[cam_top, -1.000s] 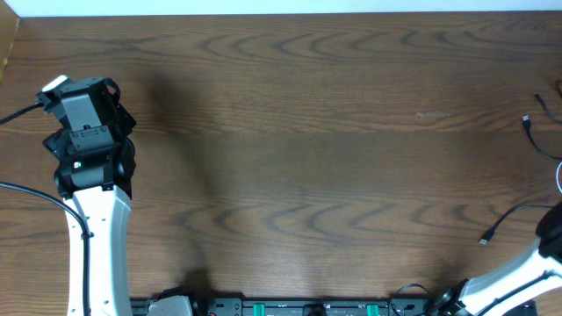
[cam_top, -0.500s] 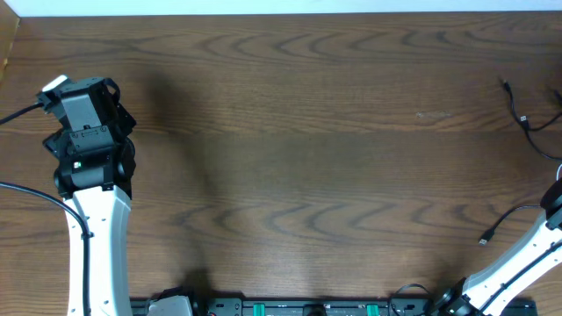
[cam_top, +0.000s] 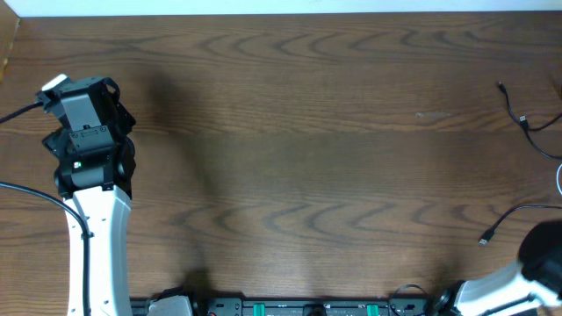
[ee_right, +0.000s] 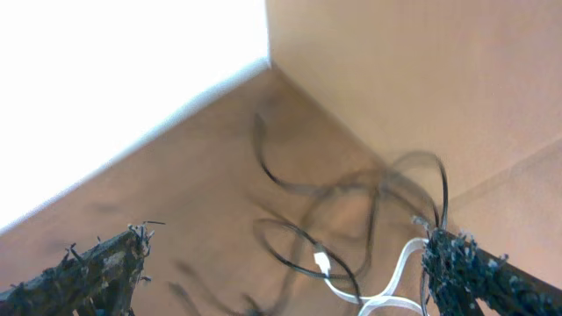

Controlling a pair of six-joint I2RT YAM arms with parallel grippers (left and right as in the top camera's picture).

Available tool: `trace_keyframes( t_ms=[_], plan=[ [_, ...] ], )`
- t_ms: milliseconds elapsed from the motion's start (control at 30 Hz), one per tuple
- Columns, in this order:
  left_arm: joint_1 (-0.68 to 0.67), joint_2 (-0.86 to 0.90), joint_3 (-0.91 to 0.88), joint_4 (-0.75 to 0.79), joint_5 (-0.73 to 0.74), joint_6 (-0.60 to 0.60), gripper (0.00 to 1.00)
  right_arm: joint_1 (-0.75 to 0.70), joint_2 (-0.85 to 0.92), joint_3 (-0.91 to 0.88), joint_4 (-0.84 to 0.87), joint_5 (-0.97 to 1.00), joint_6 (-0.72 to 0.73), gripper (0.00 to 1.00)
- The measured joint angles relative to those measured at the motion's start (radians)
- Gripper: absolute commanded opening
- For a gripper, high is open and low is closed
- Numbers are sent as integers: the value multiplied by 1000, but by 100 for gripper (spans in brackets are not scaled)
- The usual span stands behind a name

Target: Untangle cables

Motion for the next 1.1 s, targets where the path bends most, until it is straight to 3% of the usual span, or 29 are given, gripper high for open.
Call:
trace_keyframes(
  t_ms=[100, 300, 733, 900, 967, 1000, 1100],
  plan=[
    [0, -10, 0, 5, -5, 8, 89, 140, -126, 2, -13, 121, -23, 99],
    [0, -148, 0, 6, -48, 19, 89, 272, -315, 2, -167, 239, -13, 99],
    [0, -643, 0, -54, -53, 21, 89, 285, -845, -9, -313, 303, 40, 99],
    [0, -760, 0, -72, -53, 14, 89, 285, -1113, -94, -327, 305, 21, 88],
    [0, -806, 0, -82, -53, 10, 89, 285, -1220, -154, -336, 307, 13, 90],
    [0, -828, 0, -85, -53, 6, 89, 285, -1274, -190, -336, 307, 8, 98],
    [0, -895, 0, -107, -54, -4, 89, 282, -1425, -298, -318, 294, -24, 99]
  ],
)
